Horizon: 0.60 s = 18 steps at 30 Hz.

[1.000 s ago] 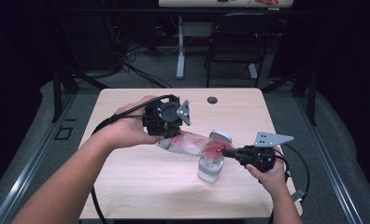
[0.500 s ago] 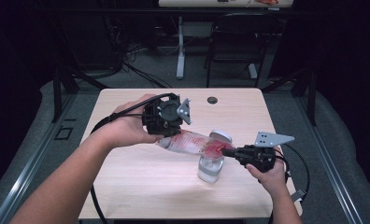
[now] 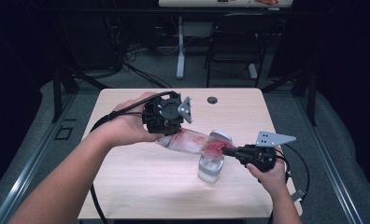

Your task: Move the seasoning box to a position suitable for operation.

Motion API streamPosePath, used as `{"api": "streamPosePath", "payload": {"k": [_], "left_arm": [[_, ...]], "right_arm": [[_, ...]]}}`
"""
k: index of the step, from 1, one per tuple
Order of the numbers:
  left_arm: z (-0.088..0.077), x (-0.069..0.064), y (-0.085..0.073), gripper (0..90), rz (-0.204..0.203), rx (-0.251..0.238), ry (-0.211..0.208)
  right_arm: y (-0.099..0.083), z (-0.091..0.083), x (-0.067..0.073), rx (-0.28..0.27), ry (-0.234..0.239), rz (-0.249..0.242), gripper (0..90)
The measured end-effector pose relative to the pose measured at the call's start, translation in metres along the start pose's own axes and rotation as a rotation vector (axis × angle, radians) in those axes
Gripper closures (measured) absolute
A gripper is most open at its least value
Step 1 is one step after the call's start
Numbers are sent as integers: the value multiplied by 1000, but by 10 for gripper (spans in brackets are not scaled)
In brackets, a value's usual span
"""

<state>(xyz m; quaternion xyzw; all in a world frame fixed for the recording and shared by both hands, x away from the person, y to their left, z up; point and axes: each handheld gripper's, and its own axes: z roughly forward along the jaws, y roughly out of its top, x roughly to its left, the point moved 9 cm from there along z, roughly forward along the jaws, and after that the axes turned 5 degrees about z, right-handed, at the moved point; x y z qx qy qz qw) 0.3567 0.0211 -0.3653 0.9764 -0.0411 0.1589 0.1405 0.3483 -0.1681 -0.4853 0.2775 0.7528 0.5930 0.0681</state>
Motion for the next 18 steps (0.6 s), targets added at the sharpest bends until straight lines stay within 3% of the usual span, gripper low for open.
{"api": "streamPosePath", "payload": {"k": [18], "left_arm": [[-3, 0, 1, 854, -1, -2, -4]], "right_arm": [[2, -1, 1, -10, -1, 3, 896]]}}
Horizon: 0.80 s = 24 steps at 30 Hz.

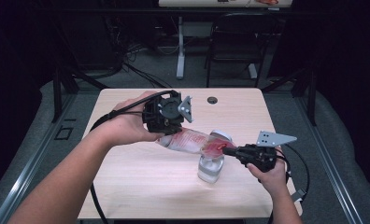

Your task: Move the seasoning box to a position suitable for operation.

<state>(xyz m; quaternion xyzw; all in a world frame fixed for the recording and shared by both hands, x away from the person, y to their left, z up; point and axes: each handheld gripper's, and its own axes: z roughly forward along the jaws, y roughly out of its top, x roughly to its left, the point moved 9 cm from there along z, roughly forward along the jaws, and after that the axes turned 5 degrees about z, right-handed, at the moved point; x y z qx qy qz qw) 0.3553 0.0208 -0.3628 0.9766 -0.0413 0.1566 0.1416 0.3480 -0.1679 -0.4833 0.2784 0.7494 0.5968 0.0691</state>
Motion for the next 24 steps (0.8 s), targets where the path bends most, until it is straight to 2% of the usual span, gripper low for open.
{"api": "streamPosePath", "payload": {"k": [13, 24], "left_arm": [[0, 1, 2, 855, 7, 2, 0], [1, 0, 4, 858, 11, 6, -3]], "right_arm": [[-2, 0, -1, 9, 0, -2, 895], [-3, 0, -3, 17, -19, -10, 894]]}}
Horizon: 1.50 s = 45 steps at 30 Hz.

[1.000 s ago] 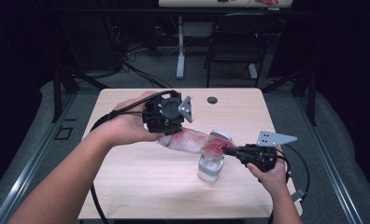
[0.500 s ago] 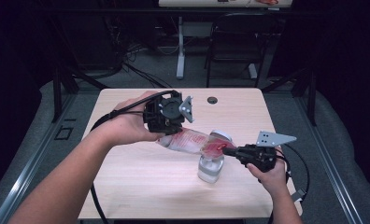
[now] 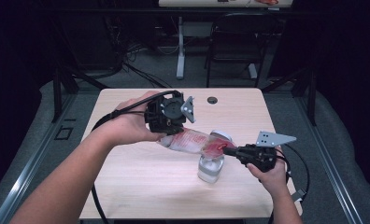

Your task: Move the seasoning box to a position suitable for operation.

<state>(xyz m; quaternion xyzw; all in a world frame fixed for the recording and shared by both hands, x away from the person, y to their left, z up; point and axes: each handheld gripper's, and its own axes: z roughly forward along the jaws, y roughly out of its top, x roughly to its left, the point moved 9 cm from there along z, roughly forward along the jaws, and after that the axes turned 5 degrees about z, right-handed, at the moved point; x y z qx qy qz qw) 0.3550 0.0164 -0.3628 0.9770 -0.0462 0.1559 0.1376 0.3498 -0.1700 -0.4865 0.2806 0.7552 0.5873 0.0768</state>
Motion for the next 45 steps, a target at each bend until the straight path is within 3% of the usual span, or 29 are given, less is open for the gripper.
{"api": "streamPosePath", "payload": {"k": [45], "left_arm": [[6, -1, 9, 860, 13, -13, -8]], "right_arm": [[-16, 9, -6, 87, -23, -3, 891]]}}
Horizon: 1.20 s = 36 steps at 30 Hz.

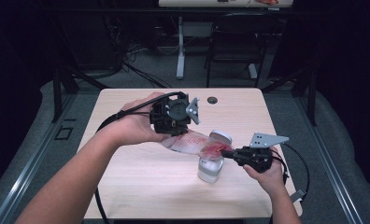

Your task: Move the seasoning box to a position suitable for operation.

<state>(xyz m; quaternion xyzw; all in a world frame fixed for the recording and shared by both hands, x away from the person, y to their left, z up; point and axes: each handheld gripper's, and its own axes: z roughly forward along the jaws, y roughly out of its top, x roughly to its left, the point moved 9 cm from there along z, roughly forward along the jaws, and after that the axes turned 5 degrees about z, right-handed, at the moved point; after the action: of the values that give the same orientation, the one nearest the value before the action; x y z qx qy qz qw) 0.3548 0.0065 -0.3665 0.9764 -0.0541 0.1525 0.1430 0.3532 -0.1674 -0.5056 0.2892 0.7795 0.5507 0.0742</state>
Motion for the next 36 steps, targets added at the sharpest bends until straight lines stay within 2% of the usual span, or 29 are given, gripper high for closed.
{"api": "streamPosePath", "payload": {"k": [13, 26, 36], "left_arm": [[-1, 0, 1, 860, 5, -11, -2], [-3, 1, 7, 860, 11, -28, 0], [-1, 1, 16, 860, 34, -47, -4]], "right_arm": [[1, -2, 0, -9, 2, 6, 892], [3, -8, 0, -13, -2, -8, 892], [1, -20, 1, -15, -33, -7, 892]]}}
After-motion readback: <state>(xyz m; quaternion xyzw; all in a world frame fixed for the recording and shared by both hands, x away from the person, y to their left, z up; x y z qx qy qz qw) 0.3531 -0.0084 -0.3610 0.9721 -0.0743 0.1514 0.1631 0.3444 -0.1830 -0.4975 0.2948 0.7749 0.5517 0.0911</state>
